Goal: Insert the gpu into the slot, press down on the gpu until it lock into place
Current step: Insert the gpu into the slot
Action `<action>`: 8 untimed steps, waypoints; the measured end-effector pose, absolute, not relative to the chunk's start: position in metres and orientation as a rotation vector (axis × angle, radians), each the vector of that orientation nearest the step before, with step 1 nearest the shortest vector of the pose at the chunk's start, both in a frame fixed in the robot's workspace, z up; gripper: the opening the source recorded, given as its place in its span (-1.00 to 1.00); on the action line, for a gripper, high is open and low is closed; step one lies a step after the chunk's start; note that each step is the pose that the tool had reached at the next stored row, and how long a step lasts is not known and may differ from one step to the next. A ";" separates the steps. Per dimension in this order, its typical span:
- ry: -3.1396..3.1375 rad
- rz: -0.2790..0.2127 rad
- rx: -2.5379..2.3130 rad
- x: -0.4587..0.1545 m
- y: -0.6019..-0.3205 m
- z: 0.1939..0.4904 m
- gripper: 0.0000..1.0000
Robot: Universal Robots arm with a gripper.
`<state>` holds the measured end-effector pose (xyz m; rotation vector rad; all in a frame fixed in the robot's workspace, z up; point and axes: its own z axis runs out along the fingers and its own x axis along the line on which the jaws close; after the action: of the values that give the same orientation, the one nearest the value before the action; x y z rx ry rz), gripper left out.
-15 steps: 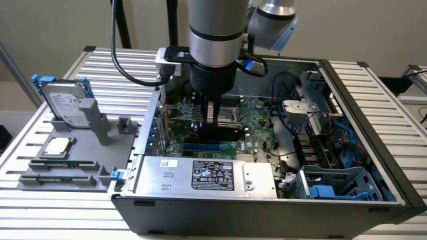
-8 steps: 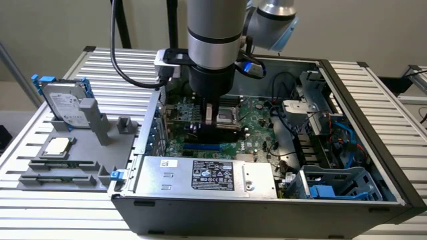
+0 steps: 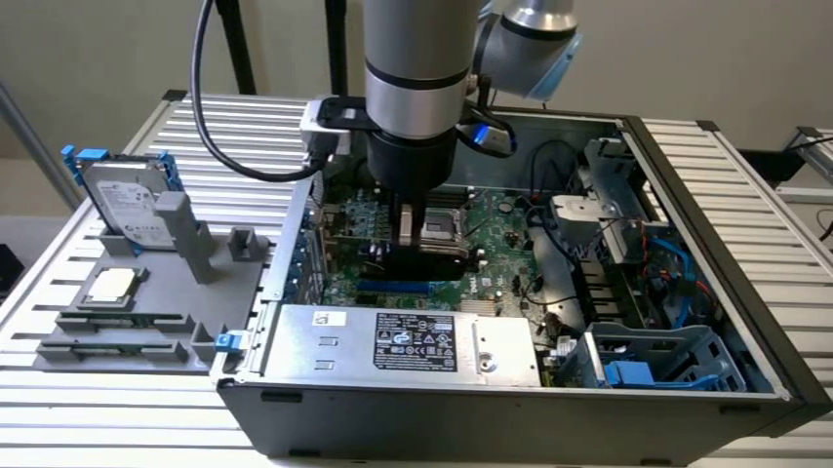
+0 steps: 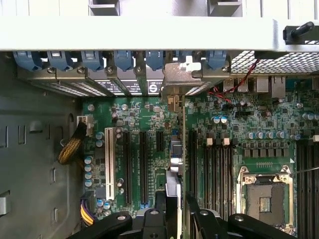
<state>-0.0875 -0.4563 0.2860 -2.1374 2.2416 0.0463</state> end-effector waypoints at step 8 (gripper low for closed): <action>2.252 0.045 -2.127 -0.088 -0.455 0.284 -0.48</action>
<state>-0.0876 -0.4553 0.2838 -2.1269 2.2518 0.0455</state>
